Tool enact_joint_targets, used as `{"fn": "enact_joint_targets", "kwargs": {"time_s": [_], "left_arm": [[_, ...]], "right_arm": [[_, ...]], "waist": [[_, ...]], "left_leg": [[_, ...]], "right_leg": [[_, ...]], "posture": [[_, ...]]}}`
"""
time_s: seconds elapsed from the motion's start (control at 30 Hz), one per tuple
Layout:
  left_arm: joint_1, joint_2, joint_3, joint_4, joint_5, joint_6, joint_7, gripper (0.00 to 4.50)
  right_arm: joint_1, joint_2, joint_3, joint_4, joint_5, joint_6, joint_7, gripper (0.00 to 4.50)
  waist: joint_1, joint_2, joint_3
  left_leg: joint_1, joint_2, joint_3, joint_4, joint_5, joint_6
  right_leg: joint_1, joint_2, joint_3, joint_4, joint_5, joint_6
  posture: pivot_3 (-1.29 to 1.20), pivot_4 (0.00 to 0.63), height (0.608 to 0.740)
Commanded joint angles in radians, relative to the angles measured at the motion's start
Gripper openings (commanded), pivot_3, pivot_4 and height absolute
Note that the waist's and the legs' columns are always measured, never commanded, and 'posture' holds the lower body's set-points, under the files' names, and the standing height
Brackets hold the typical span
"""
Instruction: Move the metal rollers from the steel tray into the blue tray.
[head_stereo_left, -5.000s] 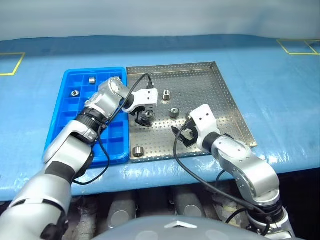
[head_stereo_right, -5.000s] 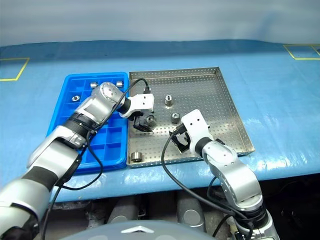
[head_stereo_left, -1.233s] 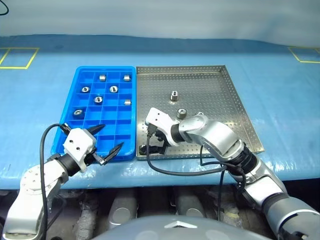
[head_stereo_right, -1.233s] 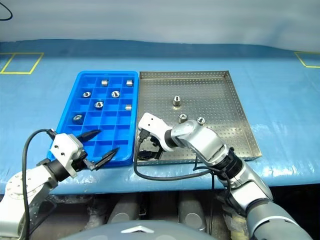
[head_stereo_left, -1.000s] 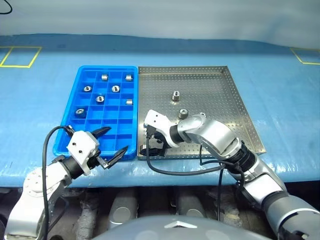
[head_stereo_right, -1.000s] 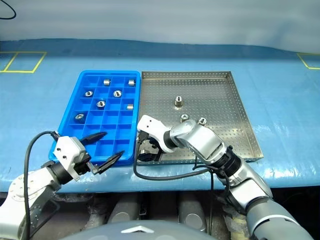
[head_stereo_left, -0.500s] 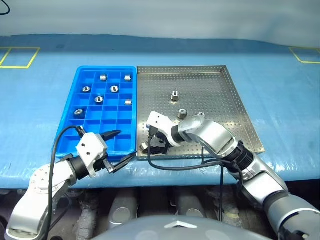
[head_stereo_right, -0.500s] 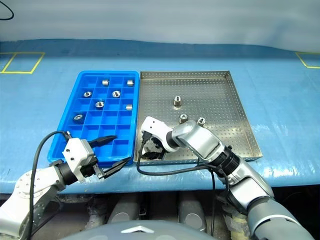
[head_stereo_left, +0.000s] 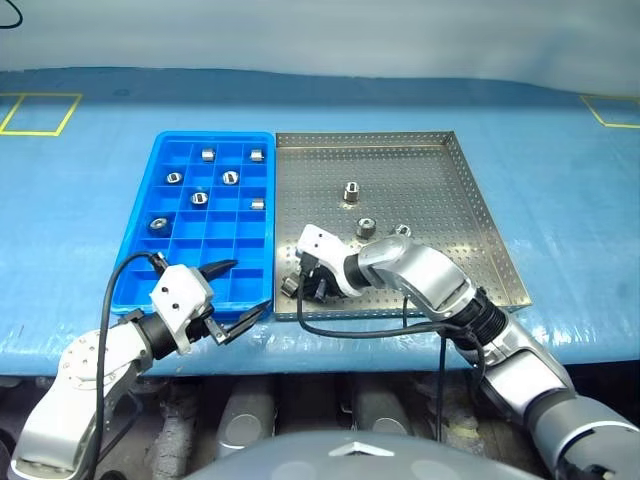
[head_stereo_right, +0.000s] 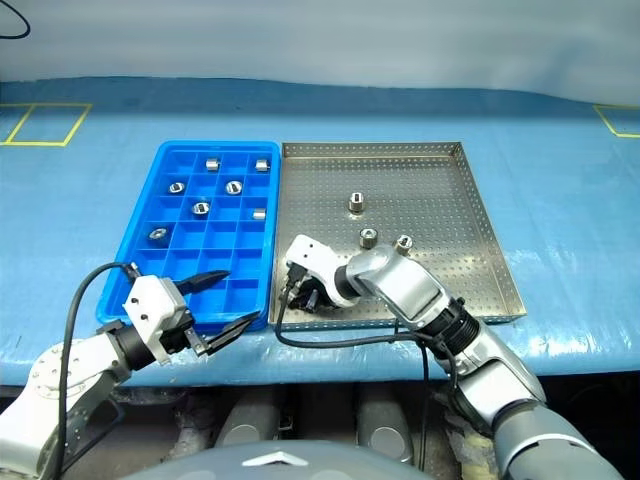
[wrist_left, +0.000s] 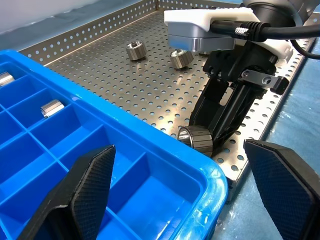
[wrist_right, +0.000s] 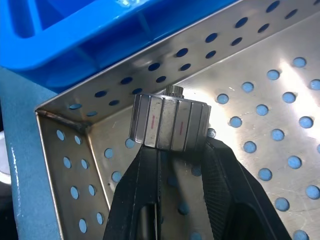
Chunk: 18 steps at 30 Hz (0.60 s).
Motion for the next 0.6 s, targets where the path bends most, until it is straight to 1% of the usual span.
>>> {"fn": "enact_joint_targets", "kwargs": {"time_s": [0.03,0.13,0.2,0.33,0.43,0.6], "left_arm": [[0.004,-0.003,0.007,-0.048,-0.008,-0.010,0.014,4.50],[0.010,-0.011,0.020,-0.053,-0.015,-0.014,0.025,4.50],[0.019,-0.014,0.031,-0.059,-0.017,-0.017,0.032,4.50],[0.038,-0.020,0.045,-0.072,-0.023,-0.022,0.045,4.50],[0.060,-0.039,0.060,-0.082,-0.012,-0.031,0.072,4.50],[0.109,-0.081,0.087,-0.102,-0.001,-0.042,0.120,4.50]], "right_arm": [[-0.017,0.013,-0.080,-0.026,-0.011,-0.009,-0.051,0.77],[-0.051,0.027,-0.125,-0.010,-0.068,-0.008,-0.151,0.77],[-0.088,0.027,-0.128,0.005,-0.138,-0.041,-0.228,0.77],[-0.141,0.062,-0.134,0.031,-0.212,-0.099,-0.315,0.77],[-0.172,0.140,-0.155,0.068,-0.236,-0.147,-0.369,0.77],[-0.188,0.279,-0.183,0.146,-0.235,-0.262,-0.409,0.77]], "waist": [[0.000,0.000,0.000],[-0.001,0.000,0.000],[-0.001,0.001,0.000],[0.000,0.001,0.000],[-0.001,0.001,0.000],[0.003,0.001,0.001]], "left_leg": [[0.000,0.000,0.000,0.000,0.000,0.000],[0.000,0.000,0.000,0.000,0.000,0.000],[-0.001,0.000,0.000,0.000,0.000,0.000],[-0.001,0.000,0.001,-0.001,0.000,0.000],[-0.001,0.000,0.001,-0.002,0.000,0.000],[-0.001,0.000,0.000,-0.003,0.000,0.000]], "right_leg": [[0.000,0.000,0.000,0.000,0.000,0.000],[0.000,0.000,0.000,0.000,0.000,0.000],[-0.001,0.000,0.000,0.000,0.000,0.000],[-0.002,0.000,0.000,0.000,0.000,0.000],[-0.002,0.000,0.000,0.000,0.001,-0.002],[-0.002,0.001,0.000,0.000,0.002,-0.004]], "posture": [[0.08,0.150,0.740],[0.08,0.150,0.740],[0.08,0.150,0.740],[0.11,0.150,0.740],[0.13,0.150,0.740],[0.17,0.150,0.740]]}}
